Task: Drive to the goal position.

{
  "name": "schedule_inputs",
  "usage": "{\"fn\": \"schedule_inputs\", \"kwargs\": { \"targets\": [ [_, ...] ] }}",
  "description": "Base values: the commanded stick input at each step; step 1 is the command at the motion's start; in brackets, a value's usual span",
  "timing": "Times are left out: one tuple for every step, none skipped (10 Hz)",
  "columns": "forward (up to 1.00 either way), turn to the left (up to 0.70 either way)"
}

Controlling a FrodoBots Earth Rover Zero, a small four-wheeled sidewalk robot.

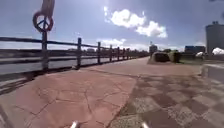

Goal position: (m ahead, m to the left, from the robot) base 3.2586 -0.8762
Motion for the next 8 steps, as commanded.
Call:
{"fn": "schedule_inputs", "kwargs": {
  "targets": [
    [0.85, 0.00],
    [0.85, 0.00],
    [0.85, 0.00],
    [0.85, 0.00],
    [0.85, 0.00],
    [0.85, 0.00],
    [0.85, 0.00],
    [0.85, 0.00]
  ]
}}
